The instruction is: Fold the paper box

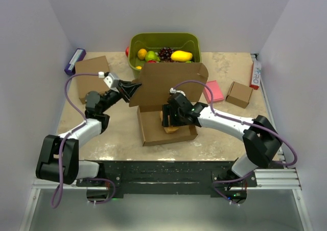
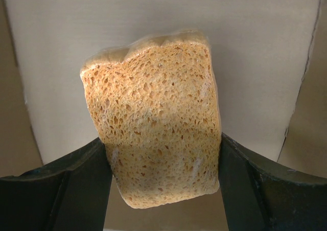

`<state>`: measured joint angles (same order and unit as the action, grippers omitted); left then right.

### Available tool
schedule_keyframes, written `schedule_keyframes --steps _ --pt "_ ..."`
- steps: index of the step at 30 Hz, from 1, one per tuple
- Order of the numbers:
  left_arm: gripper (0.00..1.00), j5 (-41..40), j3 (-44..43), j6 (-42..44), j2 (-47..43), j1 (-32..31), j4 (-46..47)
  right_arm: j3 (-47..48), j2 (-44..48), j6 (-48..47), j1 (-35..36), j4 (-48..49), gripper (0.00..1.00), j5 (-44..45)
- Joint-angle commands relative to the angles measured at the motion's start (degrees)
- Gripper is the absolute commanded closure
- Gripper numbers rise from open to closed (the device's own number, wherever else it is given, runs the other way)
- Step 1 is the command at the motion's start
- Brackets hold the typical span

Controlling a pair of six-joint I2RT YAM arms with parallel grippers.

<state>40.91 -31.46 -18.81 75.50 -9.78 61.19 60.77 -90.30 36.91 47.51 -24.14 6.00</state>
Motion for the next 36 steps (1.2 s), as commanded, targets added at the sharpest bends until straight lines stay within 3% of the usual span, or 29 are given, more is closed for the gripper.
schedule_keyframes --steps 1,14,18,23,30,33,36 --pt "1.00 1.28 -1.67 1.59 1.40 0.03 -0.11 -1.01 0.57 6.77 0.30 5.76 0.47 3.84" --pt "1.00 1.81 -2.46 0.97 4.03 0.03 0.69 1.45 -5.24 10.29 2.50 4.19 0.37 6.57" --pt "1.00 1.81 -2.55 0.62 4.74 0.03 0.95 0.57 -4.71 11.43 2.94 4.98 0.18 7.10" --pt "1.00 2.34 -2.81 0.18 5.35 0.03 0.95 1.71 -4.09 10.65 3.21 3.93 0.05 7.71" --pt "1.00 2.16 -3.43 0.53 5.97 0.11 -0.54 2.07 -1.20 9.77 3.38 2.79 0.01 10.42" --pt "0.93 2.07 -4.13 0.61 6.32 0.11 -2.56 1.98 2.92 8.89 3.38 0.86 0.01 14.90" --pt "0.77 2.07 -5.01 0.79 6.59 0.11 -4.06 0.32 10.19 6.52 3.47 0.41 0.01 19.39"
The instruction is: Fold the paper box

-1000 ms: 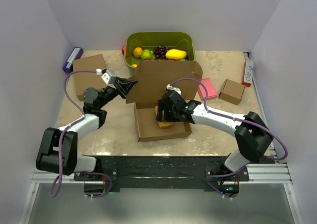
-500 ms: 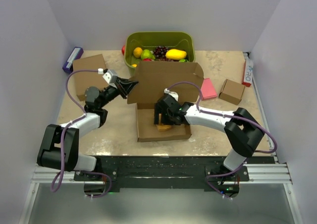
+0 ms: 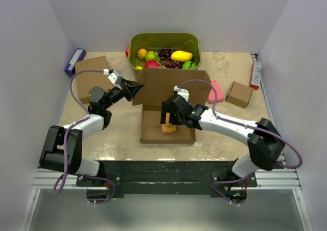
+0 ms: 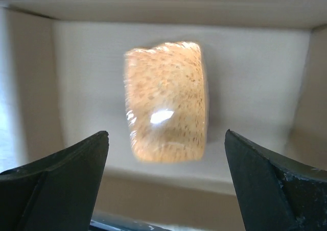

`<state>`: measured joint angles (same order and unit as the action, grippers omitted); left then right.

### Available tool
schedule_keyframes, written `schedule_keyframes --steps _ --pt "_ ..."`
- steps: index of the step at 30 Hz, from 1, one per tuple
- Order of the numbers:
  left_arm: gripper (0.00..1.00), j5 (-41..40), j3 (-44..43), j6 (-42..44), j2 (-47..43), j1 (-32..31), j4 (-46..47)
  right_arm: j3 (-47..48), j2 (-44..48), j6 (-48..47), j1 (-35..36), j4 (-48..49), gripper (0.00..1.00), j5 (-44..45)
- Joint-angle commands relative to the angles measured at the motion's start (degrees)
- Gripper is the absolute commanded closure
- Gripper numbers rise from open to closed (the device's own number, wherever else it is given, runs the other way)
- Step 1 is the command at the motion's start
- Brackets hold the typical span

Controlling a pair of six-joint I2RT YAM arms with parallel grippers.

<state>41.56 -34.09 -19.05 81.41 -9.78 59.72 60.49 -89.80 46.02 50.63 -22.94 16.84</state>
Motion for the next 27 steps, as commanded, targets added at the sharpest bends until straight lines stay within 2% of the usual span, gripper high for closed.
schedule_keyframes --steps 1,3,4,6,7,9,11,12,13,14,15,16,18,20,24,25,27 --pt "0.65 1.16 -2.48 1.12 0.60 0.20 -3.03 0.25 11.38 -3.65 0.34 -0.44 0.01 9.86" --pt "0.54 0.98 -2.48 1.21 0.42 0.46 -3.38 -0.11 15.59 -6.37 0.26 -0.61 0.01 10.40" --pt "0.44 0.72 -2.56 1.29 0.33 0.64 -3.73 0.24 16.49 -7.60 0.26 -0.79 0.01 10.93" --pt "0.35 0.45 -2.74 1.38 0.16 1.34 -4.61 2.26 17.99 -10.85 0.34 -1.67 0.01 12.42" --pt "0.27 0.19 -2.83 1.64 -0.02 1.52 -5.66 3.05 19.30 -11.91 0.17 -2.45 0.01 12.60" --pt "0.19 -0.16 -3.00 2.69 -1.15 2.13 -7.33 4.90 20.62 -15.51 0.17 -2.64 0.01 13.30" --pt "0.15 -0.86 -3.35 5.50 -2.47 2.48 -11.63 6.39 23.17 -19.27 -1.05 -2.90 0.01 13.92" --pt "0.13 -1.48 -4.05 6.64 -4.13 2.49 -13.47 7.35 23.79 -19.91 -2.37 -5.34 0.01 13.31" --pt "0.11 -2.18 -4.41 9.27 -5.11 2.49 -18.11 8.32 25.01 -21.13 -7.43 -6.75 0.01 11.83" --pt "0.10 -3.06 -4.85 10.60 -6.34 2.49 -20.41 8.85 26.24 -22.54 -10.78 -7.03 0.01 9.20" --pt "0.07 -4.98 -5.11 11.83 -8.61 2.49 -24.27 8.51 27.39 -24.03 -14.65 -5.90 0.01 0.91" --pt "0.06 -6.30 -5.03 14.54 -9.94 2.49 -25.96 8.24 28.44 -26.57 -21.91 -5.28 0.01 -3.09" --pt "0.00 -10.68 -5.02 16.66 -13.44 2.57 -30.69 7.89 30.47 -29.22 -26.44 -4.14 0.01 -10.91" --pt "0.00 -11.76 -4.76 18.78 -15.13 3.10 -32.47 7.80 29.95 -32.39 -29.09 -3.70 0.01 -12.44" --pt "0.00 -6.43 -5.81 18.52 -15.23 5.47 -35.19 4.30 26.44 -34.68 -37.16 2.96 0.01 -22.70" --pt "0.00 -5.27 -6.16 18.61 -14.70 5.82 -35.72 3.33 25.82 -34.07 -42.06 4.64 0.01 -30.30" --pt "0.00 -1.51 -7.83 18.17 -12.69 6.53 -37.04 -0.36 24.85 -33.28 -46.04 10.42 0.01 -37.02"
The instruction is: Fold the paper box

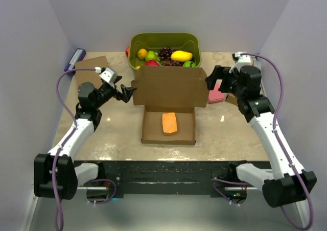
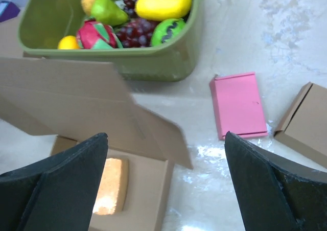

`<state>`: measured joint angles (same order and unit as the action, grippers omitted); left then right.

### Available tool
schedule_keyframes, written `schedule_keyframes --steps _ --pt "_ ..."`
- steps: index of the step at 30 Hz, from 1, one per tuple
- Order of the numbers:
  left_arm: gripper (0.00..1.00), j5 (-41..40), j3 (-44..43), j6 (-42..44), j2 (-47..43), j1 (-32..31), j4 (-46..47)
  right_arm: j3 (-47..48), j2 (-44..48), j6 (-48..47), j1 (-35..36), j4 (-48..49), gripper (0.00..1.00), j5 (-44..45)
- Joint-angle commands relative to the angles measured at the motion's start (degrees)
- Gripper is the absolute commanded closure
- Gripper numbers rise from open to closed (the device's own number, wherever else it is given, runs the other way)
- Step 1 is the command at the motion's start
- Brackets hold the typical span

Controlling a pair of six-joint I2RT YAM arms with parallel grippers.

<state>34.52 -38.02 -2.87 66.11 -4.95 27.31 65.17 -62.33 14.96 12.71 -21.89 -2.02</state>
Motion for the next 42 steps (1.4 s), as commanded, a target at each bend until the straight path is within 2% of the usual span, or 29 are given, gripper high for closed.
schedule_keyframes --steps 1,9,15,24,33,36,37,38,42 --pt "0.00 6.77 -4.43 1.91 3.32 1.96 -5.07 -6.35 -2.63 -1.43 -10.14 11.24 0.01 -21.15" --pt "0.00 10.21 -6.54 0.94 6.05 3.28 -5.16 -11.46 0.10 -1.87 -11.13 16.70 0.01 -22.15" --pt "0.02 10.48 -6.80 -0.11 7.28 3.28 -4.11 -13.22 -2.27 -2.13 -11.13 20.21 0.01 -23.63" --pt "0.09 11.27 -7.16 -3.45 10.71 2.93 -1.04 -14.63 -4.20 -3.01 -11.04 23.38 0.01 -26.98" --pt "0.40 6.97 -6.72 -0.65 8.60 0.38 -3.84 -14.10 -7.64 -4.32 -7.71 22.07 0.08 -25.32" --pt "0.48 6.00 -6.36 0.32 8.07 -0.76 -4.28 -13.40 -7.64 -5.90 -5.51 19.79 0.15 -21.64" --pt "0.50 5.99 -6.45 0.41 8.16 -1.02 -4.37 -13.22 -7.64 -6.52 -4.81 19.43 0.20 -20.66" --pt "0.56 5.99 -6.63 0.41 8.25 -1.11 -4.46 -13.14 -7.55 -6.78 -4.28 19.17 0.23 -19.96" --pt "0.68 5.38 -6.54 0.59 8.16 -1.55 -4.63 -12.96 -7.20 -7.49 -2.26 18.02 0.31 -17.41"
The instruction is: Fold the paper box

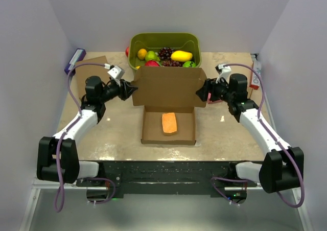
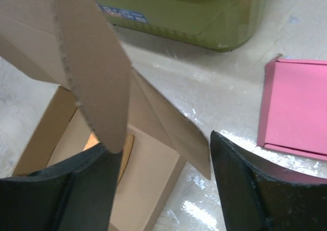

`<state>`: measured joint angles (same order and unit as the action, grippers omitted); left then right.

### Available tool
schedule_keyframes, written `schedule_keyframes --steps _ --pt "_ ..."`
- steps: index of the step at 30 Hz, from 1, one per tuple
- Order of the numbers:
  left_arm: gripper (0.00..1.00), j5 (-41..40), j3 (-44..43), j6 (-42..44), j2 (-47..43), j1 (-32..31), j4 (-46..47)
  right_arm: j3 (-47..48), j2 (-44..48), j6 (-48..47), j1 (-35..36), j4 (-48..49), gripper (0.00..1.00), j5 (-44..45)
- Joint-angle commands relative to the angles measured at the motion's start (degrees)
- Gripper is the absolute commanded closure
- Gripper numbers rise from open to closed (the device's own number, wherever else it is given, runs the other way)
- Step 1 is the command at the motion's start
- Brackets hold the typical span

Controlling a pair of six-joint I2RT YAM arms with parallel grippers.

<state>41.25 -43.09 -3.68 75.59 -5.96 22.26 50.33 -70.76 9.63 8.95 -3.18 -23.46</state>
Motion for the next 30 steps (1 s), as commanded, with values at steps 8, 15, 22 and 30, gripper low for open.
schedule_keyframes --steps 8,15,22,30 --pt "0.92 -5.73 -1.38 4.99 -2.73 -3.89 -2.48 3.55 0.54 -2.68 4.32 -4.55 0.44 12.82" --pt "1.00 -10.49 -0.86 5.27 -3.61 -7.39 -3.19 3.90 2.64 -2.60 8.45 -6.14 0.65 18.63" --pt "1.00 -17.95 -0.59 2.12 -3.09 -12.58 -2.75 3.73 4.84 -0.05 11.96 -5.61 0.83 23.29" --pt "1.00 -28.32 -2.34 -8.36 0.17 -15.57 2.61 4.69 3.27 6.98 20.05 -0.16 1.00 37.33"
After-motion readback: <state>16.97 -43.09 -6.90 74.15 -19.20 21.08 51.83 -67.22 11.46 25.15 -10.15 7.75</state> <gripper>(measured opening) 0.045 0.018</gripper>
